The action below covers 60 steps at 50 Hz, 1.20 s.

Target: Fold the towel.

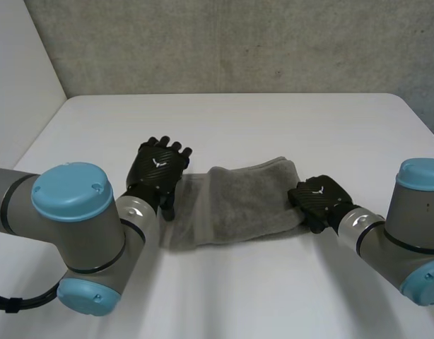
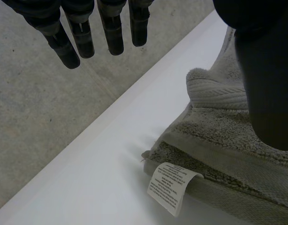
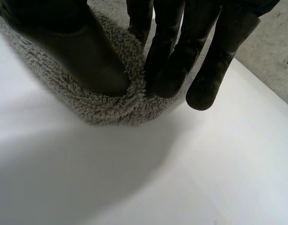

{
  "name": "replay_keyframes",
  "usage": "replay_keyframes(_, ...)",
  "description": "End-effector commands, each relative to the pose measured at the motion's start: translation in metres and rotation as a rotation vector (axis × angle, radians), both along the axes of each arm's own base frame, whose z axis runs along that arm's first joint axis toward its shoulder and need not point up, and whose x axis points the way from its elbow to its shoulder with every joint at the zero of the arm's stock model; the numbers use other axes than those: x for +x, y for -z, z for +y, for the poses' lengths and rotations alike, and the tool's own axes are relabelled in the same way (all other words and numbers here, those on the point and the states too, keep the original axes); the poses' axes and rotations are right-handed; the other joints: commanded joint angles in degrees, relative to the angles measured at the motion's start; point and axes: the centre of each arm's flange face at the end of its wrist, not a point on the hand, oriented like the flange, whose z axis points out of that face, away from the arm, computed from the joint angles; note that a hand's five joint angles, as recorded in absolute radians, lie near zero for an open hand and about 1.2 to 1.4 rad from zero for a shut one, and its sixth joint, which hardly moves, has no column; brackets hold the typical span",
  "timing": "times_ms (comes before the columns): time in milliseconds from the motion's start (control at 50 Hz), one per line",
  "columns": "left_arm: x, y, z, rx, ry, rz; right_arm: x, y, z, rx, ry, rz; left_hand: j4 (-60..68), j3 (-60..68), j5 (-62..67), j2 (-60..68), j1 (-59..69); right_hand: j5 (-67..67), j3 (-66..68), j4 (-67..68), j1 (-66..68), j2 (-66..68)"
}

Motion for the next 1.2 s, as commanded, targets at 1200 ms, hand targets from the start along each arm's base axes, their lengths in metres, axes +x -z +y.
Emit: replay_keyframes(1200, -0.016, -0.027, 0.023, 0.003, 0.000, 0.160, 0.058, -0.099, 0.061, -0.015, -0.136, -0.215, -4.65, -4.32, -12.54, -4.73, -5.01, -65.18, -66.37, -66.40, -62.02, -62.63)
